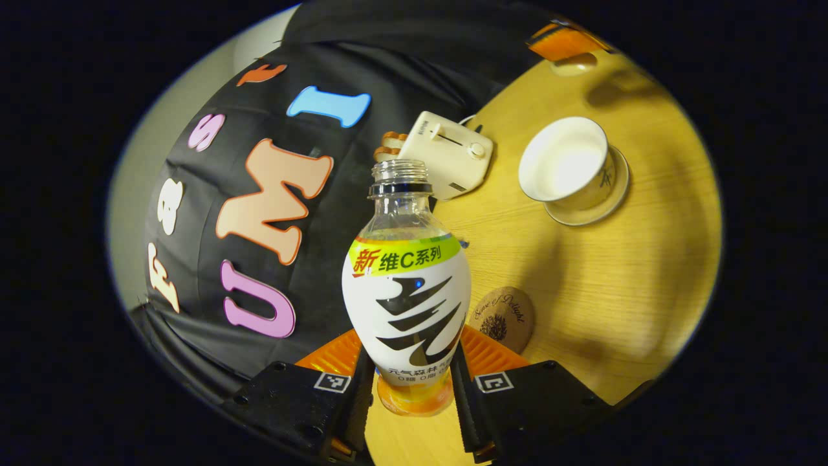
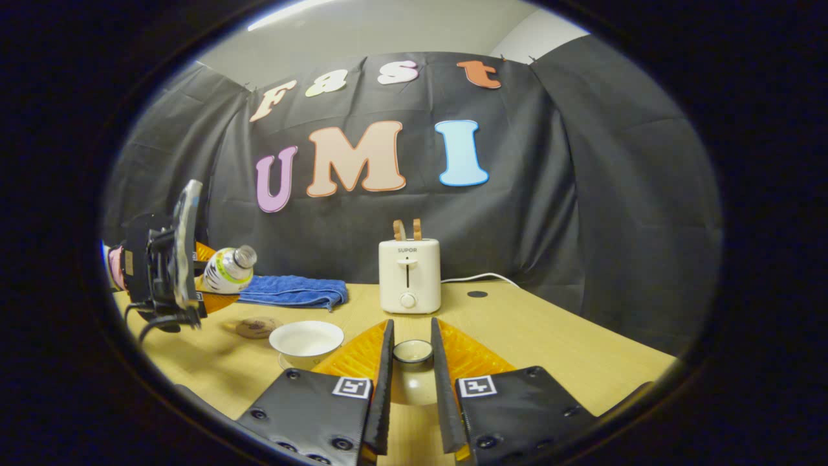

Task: Open the teacup lid with one hand, grasp the water bottle and pour water into the teacup with the other hand; after pouring, place the water bottle on the coaster and then close the teacup lid.

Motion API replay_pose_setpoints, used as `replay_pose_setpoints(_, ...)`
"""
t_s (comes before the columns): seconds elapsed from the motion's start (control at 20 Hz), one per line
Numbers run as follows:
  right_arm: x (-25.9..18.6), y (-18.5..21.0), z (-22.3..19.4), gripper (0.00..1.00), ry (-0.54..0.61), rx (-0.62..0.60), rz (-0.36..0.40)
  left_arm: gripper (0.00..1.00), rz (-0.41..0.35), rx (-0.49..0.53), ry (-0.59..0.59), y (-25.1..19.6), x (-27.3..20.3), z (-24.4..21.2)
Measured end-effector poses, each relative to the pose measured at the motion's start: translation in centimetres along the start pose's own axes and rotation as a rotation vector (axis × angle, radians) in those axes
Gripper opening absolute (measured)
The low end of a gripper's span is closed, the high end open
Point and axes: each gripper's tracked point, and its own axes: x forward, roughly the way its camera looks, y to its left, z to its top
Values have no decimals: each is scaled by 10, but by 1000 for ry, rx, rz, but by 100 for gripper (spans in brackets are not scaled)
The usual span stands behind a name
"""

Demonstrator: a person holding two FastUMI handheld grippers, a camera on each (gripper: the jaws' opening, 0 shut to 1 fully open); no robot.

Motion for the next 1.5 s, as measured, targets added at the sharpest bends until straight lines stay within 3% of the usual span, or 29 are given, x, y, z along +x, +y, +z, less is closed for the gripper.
replay_pose_setpoints(0.45, 0, -1, -1, 35, 0, 0, 0, 54, -59, 295, 23, -4, 6, 11)
replay_pose_setpoints(0.8, 1, -1, -1, 34, 1, 0, 0, 56, -91, 466, 32, -5, 11, 19)
replay_pose_setpoints(1.5, 1, -1, -1, 34, 0, 0, 1, 55, -127, 655, 68, 0, 8, 22)
